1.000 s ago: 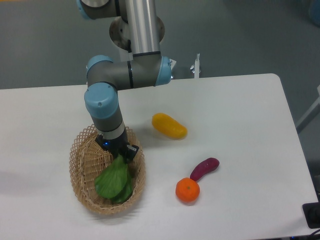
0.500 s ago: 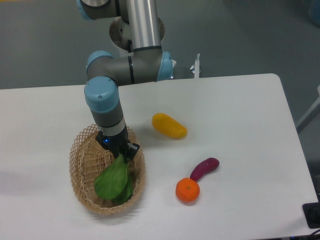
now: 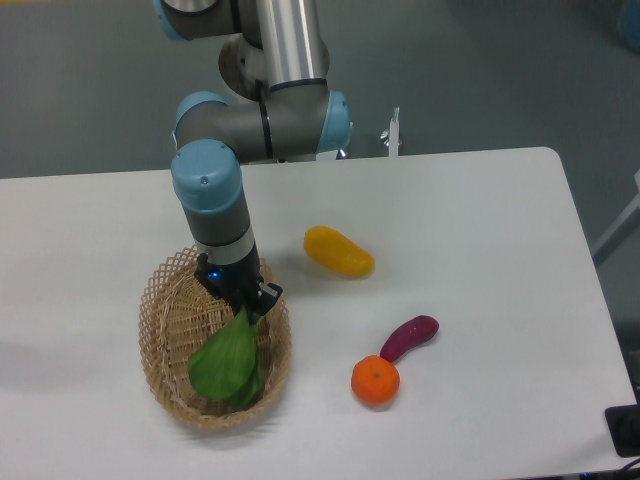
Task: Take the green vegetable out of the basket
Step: 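Lift the bok choy out of the basket and carry it sideways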
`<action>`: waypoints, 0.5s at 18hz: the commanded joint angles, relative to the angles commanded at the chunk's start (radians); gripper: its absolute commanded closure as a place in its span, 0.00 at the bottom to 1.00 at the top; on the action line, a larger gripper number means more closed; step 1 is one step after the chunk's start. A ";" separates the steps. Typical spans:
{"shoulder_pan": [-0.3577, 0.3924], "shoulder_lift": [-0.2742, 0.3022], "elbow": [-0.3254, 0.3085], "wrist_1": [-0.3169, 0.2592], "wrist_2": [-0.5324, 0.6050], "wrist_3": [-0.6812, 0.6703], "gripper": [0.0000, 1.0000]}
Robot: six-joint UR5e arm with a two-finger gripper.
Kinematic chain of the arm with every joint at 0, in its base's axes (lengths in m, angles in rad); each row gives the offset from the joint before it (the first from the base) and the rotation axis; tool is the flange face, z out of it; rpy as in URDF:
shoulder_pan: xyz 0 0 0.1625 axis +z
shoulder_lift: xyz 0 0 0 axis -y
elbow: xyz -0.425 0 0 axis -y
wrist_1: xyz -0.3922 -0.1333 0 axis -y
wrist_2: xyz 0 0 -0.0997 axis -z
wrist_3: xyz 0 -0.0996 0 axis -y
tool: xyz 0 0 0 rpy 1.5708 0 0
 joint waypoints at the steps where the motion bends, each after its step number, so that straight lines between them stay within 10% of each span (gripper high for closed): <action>1: 0.002 0.000 0.002 0.002 0.000 0.000 0.70; 9: 0.129 0.086 0.052 -0.011 -0.078 0.107 0.69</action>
